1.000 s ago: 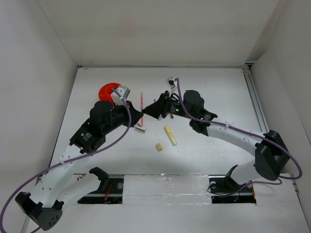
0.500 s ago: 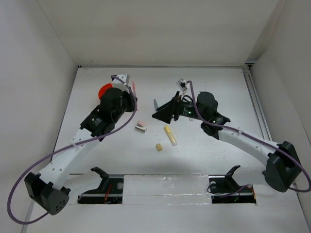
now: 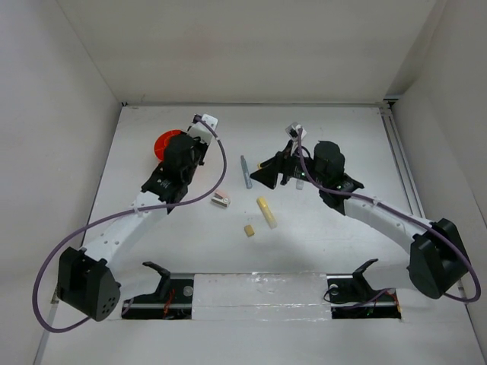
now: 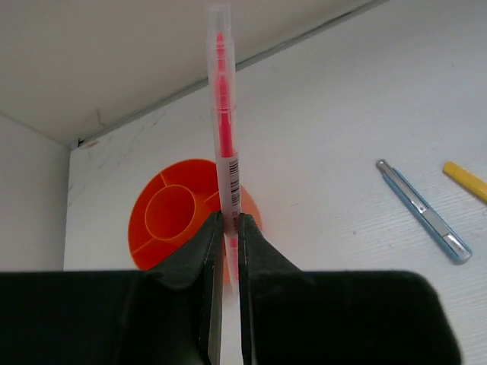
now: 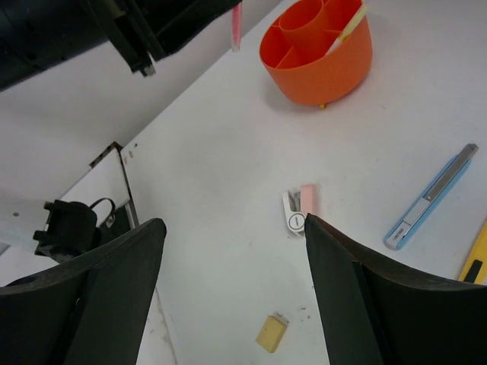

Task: Sort the stationery into containers
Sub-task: Place the pen in the storage box.

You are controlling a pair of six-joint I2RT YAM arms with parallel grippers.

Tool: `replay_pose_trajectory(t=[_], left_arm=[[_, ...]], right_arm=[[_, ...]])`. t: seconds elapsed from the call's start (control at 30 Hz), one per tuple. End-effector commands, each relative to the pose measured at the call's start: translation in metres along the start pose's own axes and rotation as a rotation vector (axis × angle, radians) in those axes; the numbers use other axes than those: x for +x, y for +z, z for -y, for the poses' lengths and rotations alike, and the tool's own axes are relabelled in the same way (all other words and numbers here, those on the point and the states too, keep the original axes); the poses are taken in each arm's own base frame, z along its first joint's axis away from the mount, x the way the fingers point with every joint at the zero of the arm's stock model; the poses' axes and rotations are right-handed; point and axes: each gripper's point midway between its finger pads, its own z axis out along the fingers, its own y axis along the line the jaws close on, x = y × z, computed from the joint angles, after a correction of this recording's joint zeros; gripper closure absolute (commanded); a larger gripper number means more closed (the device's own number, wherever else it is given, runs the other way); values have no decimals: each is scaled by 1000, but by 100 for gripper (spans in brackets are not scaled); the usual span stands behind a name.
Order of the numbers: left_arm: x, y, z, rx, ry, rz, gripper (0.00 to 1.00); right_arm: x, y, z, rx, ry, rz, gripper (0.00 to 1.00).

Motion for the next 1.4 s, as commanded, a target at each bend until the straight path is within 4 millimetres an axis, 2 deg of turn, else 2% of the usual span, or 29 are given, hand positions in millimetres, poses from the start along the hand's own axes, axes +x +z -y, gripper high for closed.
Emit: replay_pose_trajectory(t=[0.0,0.03,0.1,0.23,0.3,0.33,0.4,0.5,0.53,0.7,0.73,0.8,0.83,0.9,0.97,1.0,1.23,1.3,1.37], left_arm=[[-42,11,-36,20,54,206,100],[-39,16,-44,29,41,202,100],[-26,28,-61,30,29,176,100],[-13,44,-53,60,86,142,100],[-21,50,-53,71,96,156,100],[-15,56,-46,103,98,140,100],[-18,61,-45,114,98,143,100],[-7,69,-38,142,108,120,100],[-10,70,-39,138,120,130,100],[9,77,-32,157,156,109,100],[12,78,-31,156,156,111,100],[27,79,-26,166,156,85,100],[25,80,-26,160,156,101,100],[39,81,-24,163,156,70,100],[40,81,-23,157,147,84,100],[50,80,-22,151,146,67,100],[65,86,-19,150,146,33,100],[75,90,-18,148,156,8,100],[73,90,-21,132,156,13,100]], right_arm=[[-4,2,-1,-26,-60,6,20],[3,3,3,-19,-51,-8,20],[4,2,1,-28,-51,-12,20],[4,2,1,-28,-51,-12,20],[6,4,3,-25,-46,-19,20],[10,5,6,-20,-39,-28,21],[9,8,6,-30,-42,-28,21],[16,11,11,-23,-30,-45,21],[16,11,11,-23,-30,-45,21],[22,14,16,-16,-19,-60,21],[18,15,15,-19,-24,-53,21],[21,16,17,-15,-18,-61,21],[22,16,16,-24,-18,-65,21],[23,17,18,-24,-18,-65,21],[24,17,16,-32,-18,-69,21],[24,17,16,-32,-18,-69,21],[21,16,14,-35,-23,-62,23],[21,16,14,-35,-23,-62,23],[24,17,16,-32,-18,-69,23]])
